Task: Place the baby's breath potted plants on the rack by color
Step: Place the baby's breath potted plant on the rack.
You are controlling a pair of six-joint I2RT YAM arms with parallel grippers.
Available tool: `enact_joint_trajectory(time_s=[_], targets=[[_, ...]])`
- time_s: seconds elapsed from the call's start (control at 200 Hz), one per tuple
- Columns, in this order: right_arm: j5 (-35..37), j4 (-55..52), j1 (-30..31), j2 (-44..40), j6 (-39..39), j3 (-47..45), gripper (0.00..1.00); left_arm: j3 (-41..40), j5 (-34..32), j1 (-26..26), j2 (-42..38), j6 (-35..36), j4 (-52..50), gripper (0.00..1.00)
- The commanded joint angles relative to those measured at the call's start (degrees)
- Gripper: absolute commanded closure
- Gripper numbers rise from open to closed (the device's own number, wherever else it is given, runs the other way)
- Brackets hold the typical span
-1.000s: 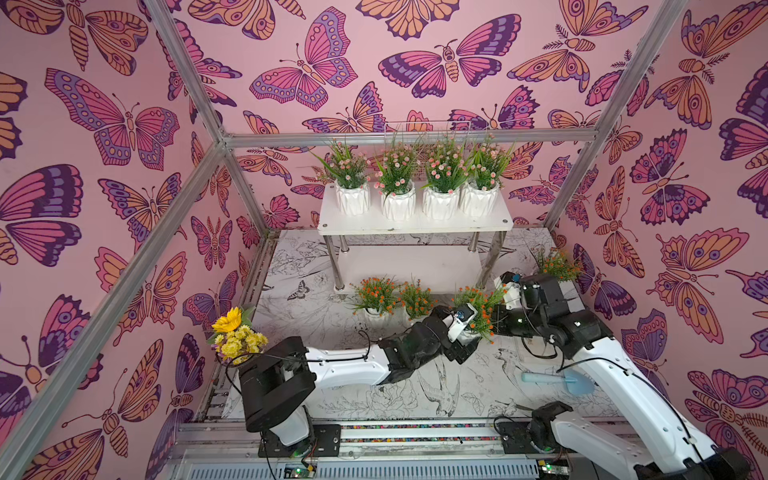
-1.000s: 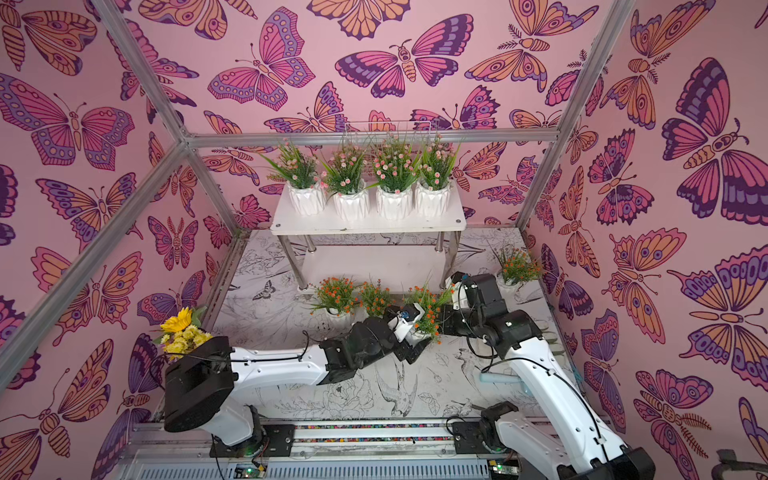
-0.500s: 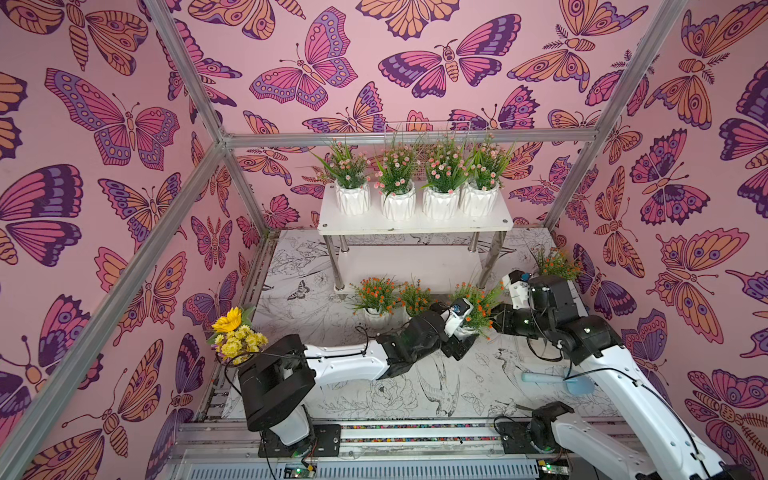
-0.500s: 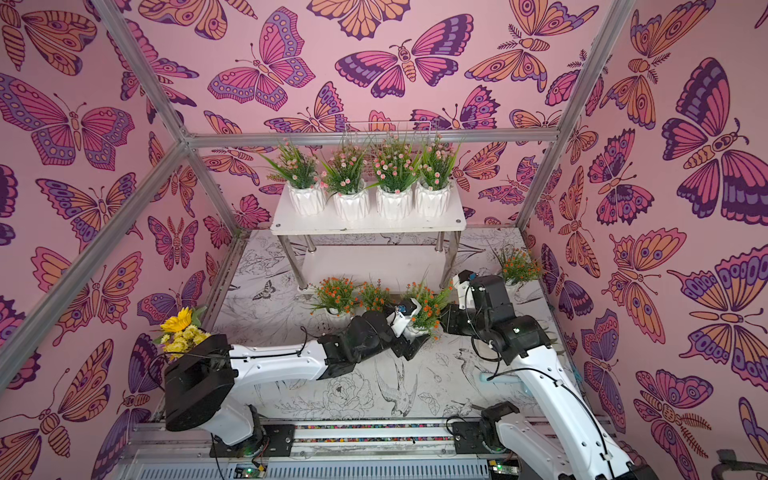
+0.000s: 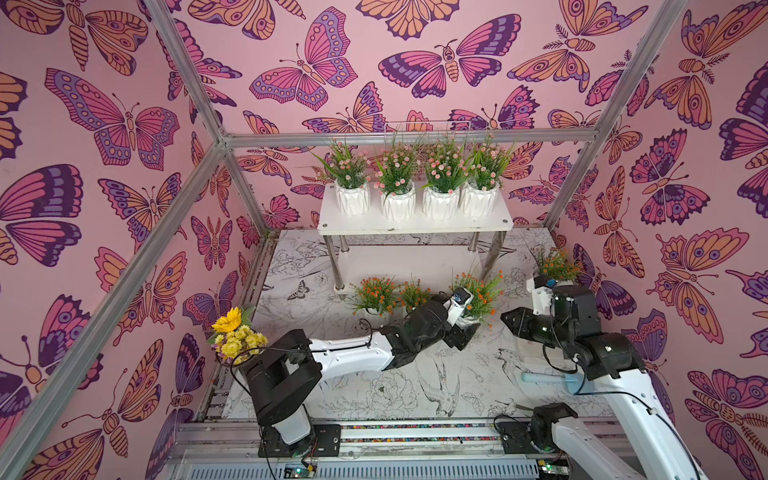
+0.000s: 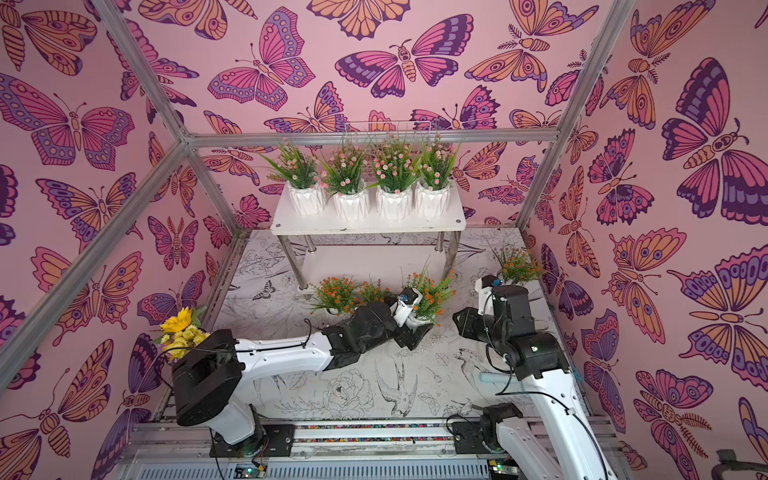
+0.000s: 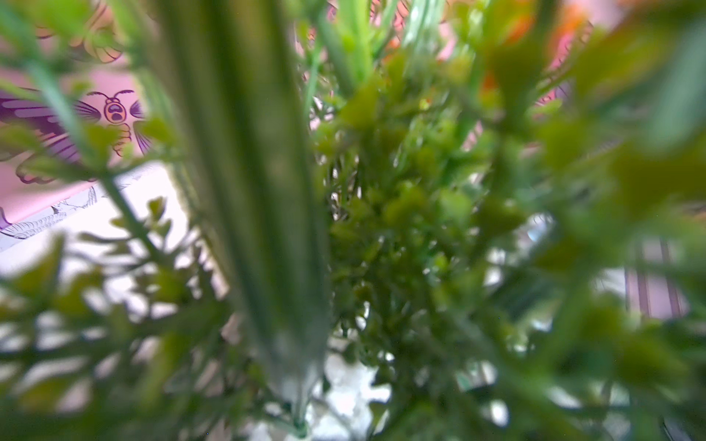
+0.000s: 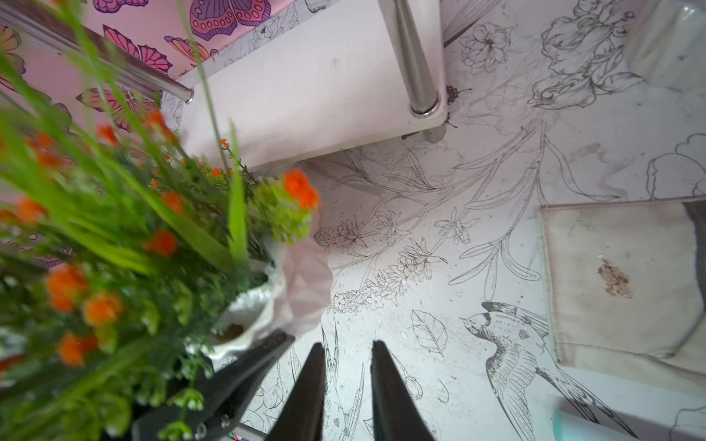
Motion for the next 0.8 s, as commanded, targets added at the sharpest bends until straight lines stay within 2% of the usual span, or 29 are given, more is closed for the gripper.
enact_joint_trajectory(time_s=[0.0,0.391,0.796], targets=[[0.62,-3.58,-0.8,-1.51,-0.89,-1.3,0.76,5.24,0.38,1.76,2.31,-1.5,2.53,0.63],[-0.98,-4.9,-0.84,-5.95,0.5,-3.99,0.76,18.54,-2.35,6.45,13.51,-3.72,1.49,0.64],[-2.1,-4.93,-0.86,-6.08,-0.02,-3.84,0.76,28.32,-11.74,8.35,23.38,-5.98,1.08,0.65]])
